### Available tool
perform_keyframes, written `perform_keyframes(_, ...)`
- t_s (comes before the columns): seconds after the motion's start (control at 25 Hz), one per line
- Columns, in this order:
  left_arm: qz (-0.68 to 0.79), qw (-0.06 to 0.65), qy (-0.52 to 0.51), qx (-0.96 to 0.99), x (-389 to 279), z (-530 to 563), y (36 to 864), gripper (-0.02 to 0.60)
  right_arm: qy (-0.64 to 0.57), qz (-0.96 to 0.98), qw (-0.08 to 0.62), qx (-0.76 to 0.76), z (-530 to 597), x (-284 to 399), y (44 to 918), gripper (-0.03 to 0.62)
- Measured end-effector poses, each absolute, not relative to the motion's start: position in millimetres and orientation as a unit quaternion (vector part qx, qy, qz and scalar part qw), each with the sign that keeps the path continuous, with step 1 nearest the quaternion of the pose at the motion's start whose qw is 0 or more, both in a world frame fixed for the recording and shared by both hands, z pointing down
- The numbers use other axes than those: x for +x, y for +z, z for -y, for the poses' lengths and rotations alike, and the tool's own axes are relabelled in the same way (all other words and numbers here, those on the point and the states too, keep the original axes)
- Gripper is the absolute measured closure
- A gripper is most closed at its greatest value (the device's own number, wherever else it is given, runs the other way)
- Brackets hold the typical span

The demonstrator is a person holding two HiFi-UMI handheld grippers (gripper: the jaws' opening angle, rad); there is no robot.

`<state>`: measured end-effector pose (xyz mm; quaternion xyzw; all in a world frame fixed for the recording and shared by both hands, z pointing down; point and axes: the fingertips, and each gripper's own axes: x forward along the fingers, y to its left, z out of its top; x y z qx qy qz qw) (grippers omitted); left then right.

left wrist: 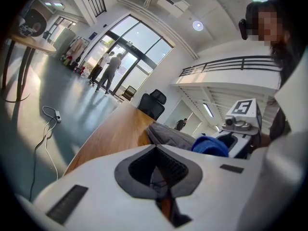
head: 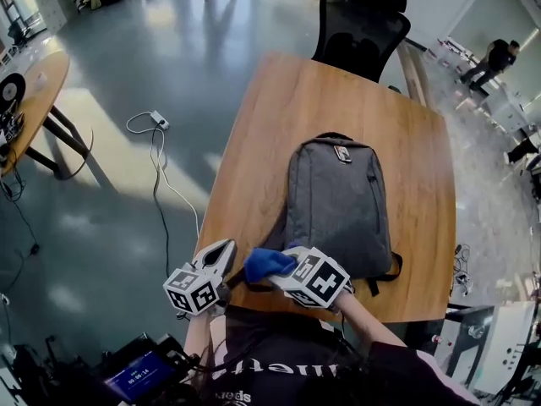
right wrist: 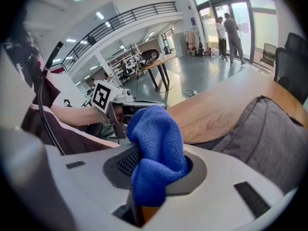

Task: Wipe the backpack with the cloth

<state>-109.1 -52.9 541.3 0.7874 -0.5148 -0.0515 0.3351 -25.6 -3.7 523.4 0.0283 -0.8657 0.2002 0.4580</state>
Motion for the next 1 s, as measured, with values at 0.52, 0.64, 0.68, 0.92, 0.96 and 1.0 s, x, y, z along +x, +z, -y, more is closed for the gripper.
perform_keyframes(0.52,0.482,0.335,-0.025,0.809,-80,42,538,0.581,0.48,0.814,0.255,0.204,21,30,510,0.477)
perform_keyframes(0.64,0.476,0.333,-0.021,0.814,-76,43,535,0.581,0.478,0.805,0.251,0.246,26,59,516,0.477)
perform_keyframes(0.68,0.473,0.333,-0.02,0.815,-74,44,535,0.581,0.482,0.801,0.244,0.258,28,69,516,0.478)
perform_keyframes(0.92,0.453,0.334,-0.006,0.827,-58,42,532,0.581,0.48,0.779,0.217,0.341,44,138,512,0.479)
perform_keyframes(0.96,0.449,0.334,-0.004,0.829,-56,42,531,0.581,0.478,0.773,0.217,0.356,46,153,513,0.479)
perform_keyframes(1.0,0.446,0.334,-0.002,0.83,-53,42,531,0.581,0.477,0.767,0.216,0.371,48,166,513,0.479)
